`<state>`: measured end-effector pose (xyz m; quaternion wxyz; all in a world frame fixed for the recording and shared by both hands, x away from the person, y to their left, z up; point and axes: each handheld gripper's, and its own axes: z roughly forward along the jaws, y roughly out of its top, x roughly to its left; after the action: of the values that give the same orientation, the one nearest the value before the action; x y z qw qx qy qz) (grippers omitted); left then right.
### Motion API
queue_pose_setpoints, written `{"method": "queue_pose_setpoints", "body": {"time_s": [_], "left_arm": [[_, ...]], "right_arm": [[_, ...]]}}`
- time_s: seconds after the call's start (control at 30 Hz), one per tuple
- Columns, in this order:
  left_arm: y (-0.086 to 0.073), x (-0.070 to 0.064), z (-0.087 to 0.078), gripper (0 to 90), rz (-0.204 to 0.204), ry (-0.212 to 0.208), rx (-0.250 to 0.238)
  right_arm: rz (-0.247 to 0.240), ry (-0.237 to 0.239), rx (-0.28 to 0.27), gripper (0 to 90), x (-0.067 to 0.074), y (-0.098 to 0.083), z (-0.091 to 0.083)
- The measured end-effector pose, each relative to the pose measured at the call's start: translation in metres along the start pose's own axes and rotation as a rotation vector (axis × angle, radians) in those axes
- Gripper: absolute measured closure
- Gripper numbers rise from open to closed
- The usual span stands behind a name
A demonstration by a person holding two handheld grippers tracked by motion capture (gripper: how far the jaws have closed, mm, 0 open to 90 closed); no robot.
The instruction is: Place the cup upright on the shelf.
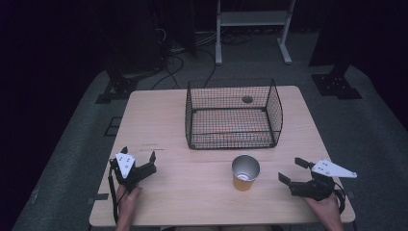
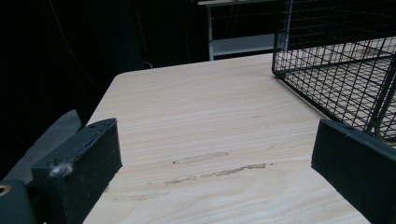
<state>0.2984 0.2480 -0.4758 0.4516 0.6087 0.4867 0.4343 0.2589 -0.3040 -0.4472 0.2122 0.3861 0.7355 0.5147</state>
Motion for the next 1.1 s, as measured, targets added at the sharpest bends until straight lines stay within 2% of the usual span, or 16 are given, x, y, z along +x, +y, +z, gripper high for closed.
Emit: {"method": "queue_pose_setpoints", "body": {"time_s": [0.33,0.47,0.73,1.1], "left_arm": [[0.0,0.0,0.0,0.8,0.002,0.001,0.001],[0.0,-0.001,0.0,0.8,0.006,-0.001,-0.001],[0.0,-0.001,0.0,0.8,0.01,-0.002,-0.002],[0.0,-0.001,0.0,0.8,0.007,-0.002,-0.003]], "right_arm": [[-0.037,0.043,0.041,4.0,0.011,0.001,0.007],[-0.064,0.076,0.07,3.0,0.018,0.002,0.013],[-0.1,0.118,0.084,2.7,0.032,0.007,0.022],[-0.123,0.173,0.102,2.6,0.048,0.012,0.036]]}}
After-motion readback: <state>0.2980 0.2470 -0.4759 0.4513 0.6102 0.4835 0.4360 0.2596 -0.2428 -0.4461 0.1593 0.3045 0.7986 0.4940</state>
